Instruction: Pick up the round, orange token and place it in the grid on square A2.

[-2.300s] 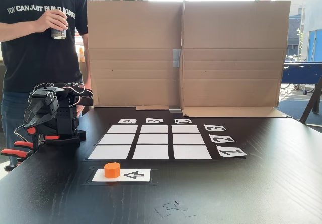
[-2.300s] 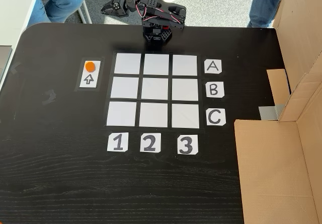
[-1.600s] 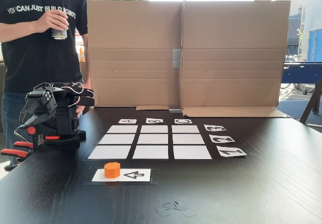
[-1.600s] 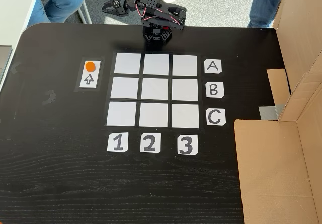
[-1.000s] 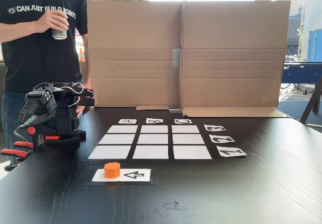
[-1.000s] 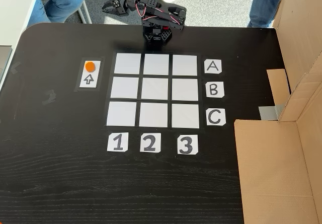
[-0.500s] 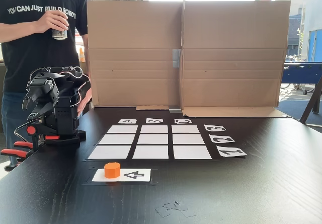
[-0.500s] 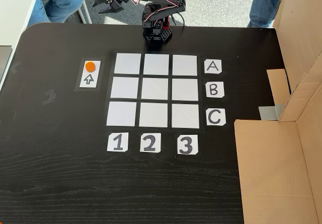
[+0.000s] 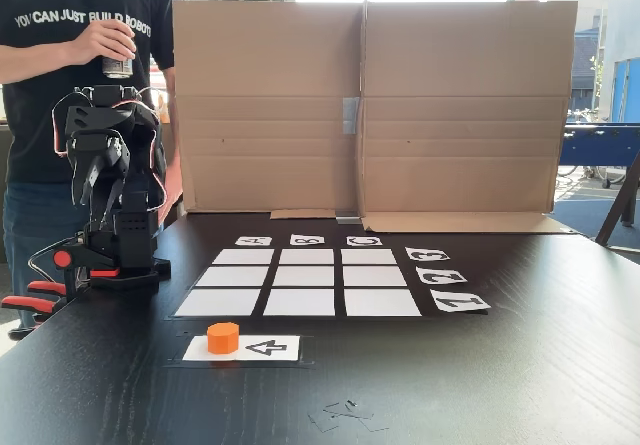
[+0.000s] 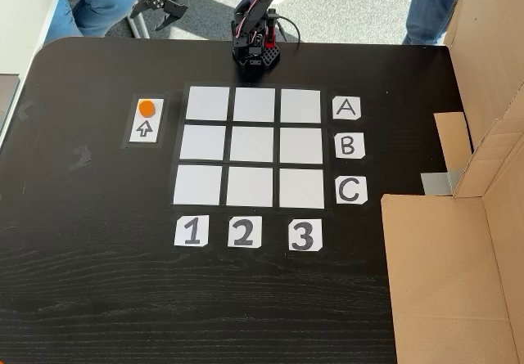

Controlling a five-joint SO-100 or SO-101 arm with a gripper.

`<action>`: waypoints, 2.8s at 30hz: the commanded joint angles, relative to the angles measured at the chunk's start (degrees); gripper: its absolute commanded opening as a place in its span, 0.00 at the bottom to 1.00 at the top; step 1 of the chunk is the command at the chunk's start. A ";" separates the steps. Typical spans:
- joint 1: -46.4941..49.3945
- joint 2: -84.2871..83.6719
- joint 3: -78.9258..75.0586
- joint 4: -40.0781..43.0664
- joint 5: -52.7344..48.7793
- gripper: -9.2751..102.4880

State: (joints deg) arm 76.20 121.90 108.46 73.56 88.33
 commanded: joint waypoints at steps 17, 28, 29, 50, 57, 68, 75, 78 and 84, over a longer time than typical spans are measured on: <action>-8.96 -23.73 -31.73 14.68 -0.62 0.44; -8.70 -34.80 -37.44 15.03 -5.54 0.45; -8.88 -35.77 -37.62 15.03 -6.06 0.45; -15.91 -45.70 -41.66 15.03 -12.66 0.45; -18.72 -50.27 -43.33 15.03 -12.66 0.45; -22.32 -56.51 -45.00 15.03 -12.83 0.45; -23.47 -60.82 -47.90 15.03 -12.74 0.45; -24.08 -62.23 -48.69 15.03 -12.57 0.45; -25.22 -64.25 -49.75 15.03 -12.22 0.45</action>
State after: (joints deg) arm 51.68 57.48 61.08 88.24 76.03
